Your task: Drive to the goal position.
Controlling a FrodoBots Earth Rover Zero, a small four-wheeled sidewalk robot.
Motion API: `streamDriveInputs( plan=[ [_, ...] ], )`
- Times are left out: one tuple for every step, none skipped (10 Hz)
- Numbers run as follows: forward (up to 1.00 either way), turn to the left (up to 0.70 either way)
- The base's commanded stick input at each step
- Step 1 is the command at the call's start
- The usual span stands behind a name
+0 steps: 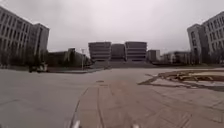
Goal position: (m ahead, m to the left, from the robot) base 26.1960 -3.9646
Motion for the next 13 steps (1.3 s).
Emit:
streamDriveInputs(
  plan=[
    [0.70, 0.00],
    [0.70, 0.00],
    [0.70, 0.00],
    [0.70, 0.00],
    [0.70, 0.00],
    [0.70, 0.00],
    [0.70, 0.00],
    [0.70, 0.00],
    [0.70, 0.00],
    [0.70, 0.00],
    [0.70, 0.00],
    [0.70, 0.00],
    [0.70, 0.00]
  ],
)
